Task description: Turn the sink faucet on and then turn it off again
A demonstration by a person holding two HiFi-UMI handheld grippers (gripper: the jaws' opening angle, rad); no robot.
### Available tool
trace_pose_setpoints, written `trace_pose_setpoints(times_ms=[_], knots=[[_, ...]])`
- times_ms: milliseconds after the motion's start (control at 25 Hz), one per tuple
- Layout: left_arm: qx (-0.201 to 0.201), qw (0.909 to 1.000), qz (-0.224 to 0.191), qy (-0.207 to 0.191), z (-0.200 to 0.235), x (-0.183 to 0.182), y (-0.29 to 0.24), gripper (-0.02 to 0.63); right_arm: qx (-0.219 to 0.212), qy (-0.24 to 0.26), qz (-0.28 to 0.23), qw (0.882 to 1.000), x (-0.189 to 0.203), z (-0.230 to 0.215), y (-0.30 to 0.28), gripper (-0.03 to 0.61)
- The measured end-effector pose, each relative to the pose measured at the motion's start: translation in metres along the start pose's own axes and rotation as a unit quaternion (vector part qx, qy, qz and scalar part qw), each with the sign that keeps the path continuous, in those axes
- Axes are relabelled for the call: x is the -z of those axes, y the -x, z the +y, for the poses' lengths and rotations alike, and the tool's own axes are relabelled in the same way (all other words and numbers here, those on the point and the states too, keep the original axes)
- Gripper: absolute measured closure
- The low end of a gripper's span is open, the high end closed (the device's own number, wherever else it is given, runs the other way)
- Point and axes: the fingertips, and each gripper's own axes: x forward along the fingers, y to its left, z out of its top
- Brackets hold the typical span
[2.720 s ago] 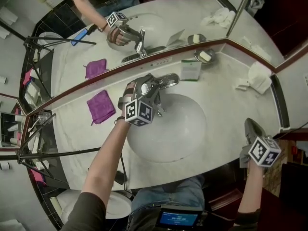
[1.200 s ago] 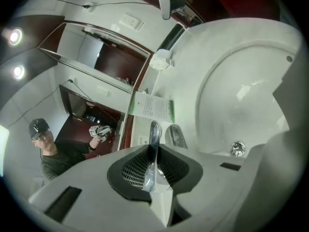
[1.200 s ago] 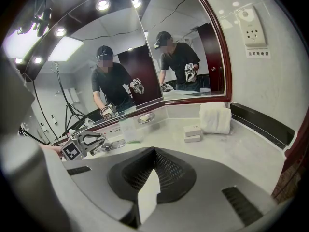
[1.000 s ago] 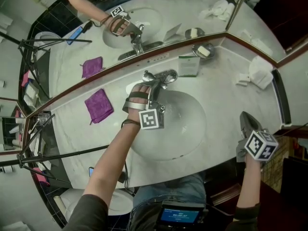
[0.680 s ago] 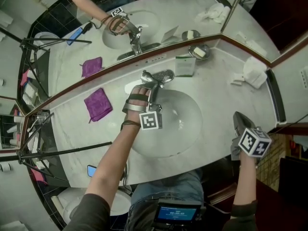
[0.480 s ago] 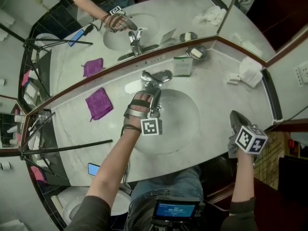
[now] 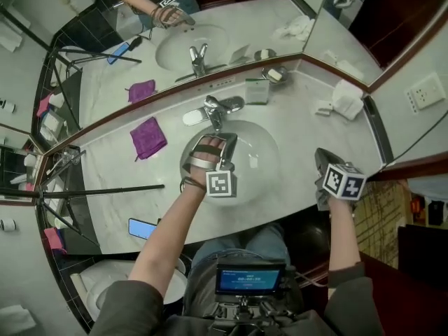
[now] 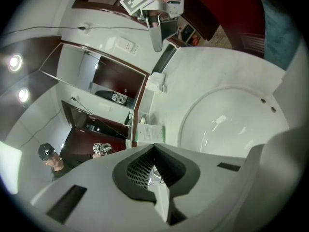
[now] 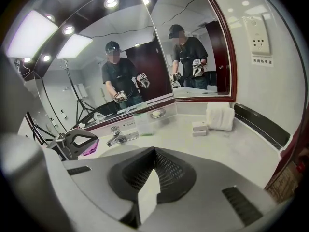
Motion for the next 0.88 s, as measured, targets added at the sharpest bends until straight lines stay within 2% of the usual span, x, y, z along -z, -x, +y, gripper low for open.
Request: trace_pose_setpoints(times_ms=[480,880], knots=[[0.015,0.9997,-0.006,0.016,0.007,-0.034,0.044,0.612,-0.016,0.032,0.019,0.999,0.013,0.006,0.015,0.560],[0.031,0.9993,-0.016,0.016,-0.005,-0.046,0.067,0.614,-0.020,0.021,0.014,0.999,0.023,0.003,0.026,0.560]])
